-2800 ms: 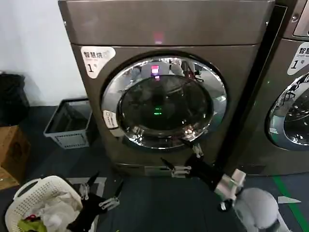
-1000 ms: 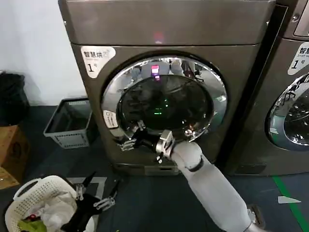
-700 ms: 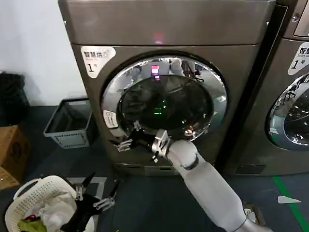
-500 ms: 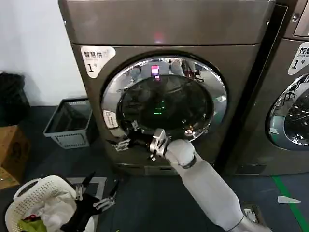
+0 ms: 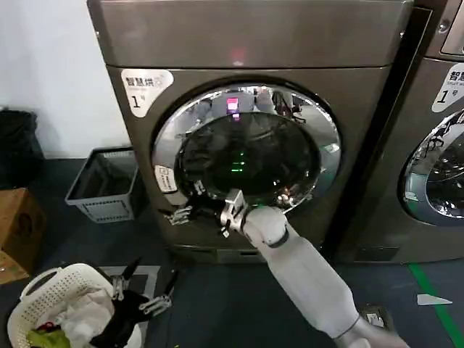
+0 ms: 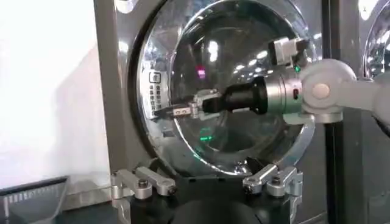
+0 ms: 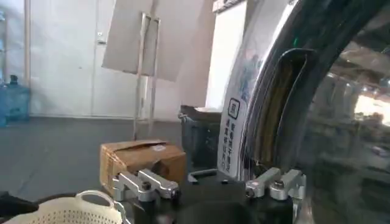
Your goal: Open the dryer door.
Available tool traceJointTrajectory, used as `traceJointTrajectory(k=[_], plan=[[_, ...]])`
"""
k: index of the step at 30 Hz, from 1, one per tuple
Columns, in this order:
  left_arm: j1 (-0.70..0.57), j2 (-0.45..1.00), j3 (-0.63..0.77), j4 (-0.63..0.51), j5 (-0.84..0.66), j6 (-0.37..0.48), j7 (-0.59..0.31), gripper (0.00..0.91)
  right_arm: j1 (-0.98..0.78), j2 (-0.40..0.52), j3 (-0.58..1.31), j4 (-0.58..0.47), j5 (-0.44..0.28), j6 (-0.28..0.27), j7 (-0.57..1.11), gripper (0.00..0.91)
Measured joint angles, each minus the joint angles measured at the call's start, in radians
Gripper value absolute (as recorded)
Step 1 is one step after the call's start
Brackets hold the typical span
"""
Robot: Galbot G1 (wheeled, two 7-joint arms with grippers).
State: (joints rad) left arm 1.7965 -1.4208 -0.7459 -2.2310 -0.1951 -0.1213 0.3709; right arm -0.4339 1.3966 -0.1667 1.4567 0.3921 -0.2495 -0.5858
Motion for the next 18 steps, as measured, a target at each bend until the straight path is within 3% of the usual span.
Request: traceJointTrajectory(k=[18], plan=[[-0.009, 0.005, -0.052, 0.016, -0.041, 0.015, 0.009, 0.907, -0.028, -0.05, 0.005, 0.098, 0.05, -0.024, -0.158, 0.907]])
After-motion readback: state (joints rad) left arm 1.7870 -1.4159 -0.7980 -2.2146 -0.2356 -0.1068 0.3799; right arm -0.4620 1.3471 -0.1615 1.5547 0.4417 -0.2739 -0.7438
